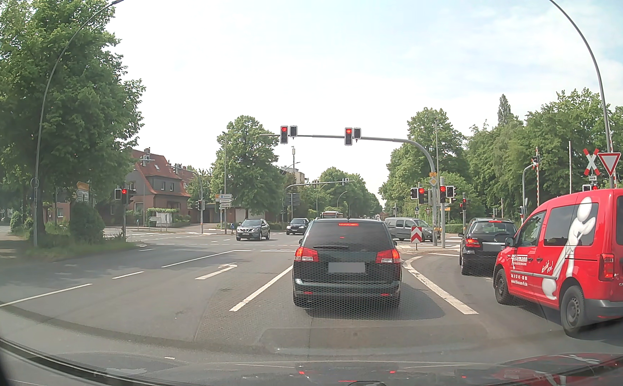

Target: Follow the waypoints while adhering to traffic rules and regulations

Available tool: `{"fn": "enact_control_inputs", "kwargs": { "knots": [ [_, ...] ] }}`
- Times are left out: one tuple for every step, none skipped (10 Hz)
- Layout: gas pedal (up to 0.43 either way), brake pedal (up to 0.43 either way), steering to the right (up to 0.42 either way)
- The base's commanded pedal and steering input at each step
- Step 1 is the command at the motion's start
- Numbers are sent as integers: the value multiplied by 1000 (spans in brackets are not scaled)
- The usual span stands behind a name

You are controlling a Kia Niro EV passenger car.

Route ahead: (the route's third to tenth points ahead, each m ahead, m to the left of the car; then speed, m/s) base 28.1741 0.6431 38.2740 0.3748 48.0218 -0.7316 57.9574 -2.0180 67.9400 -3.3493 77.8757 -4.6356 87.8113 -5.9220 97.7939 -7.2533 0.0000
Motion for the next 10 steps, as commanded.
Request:
{"fn": "enact_control_inputs", "kwargs": {
  "knots": [
    [0, 0, 0],
    [0, 0, 0],
    [0, 0, 0],
    [0, 0, 0],
    [0, 0, 0],
    [0, 0, 0],
    [0, 0, 0],
    [0, 0, 0],
    [0, 0, 0],
    [0, 0, 0]
  ]
}}
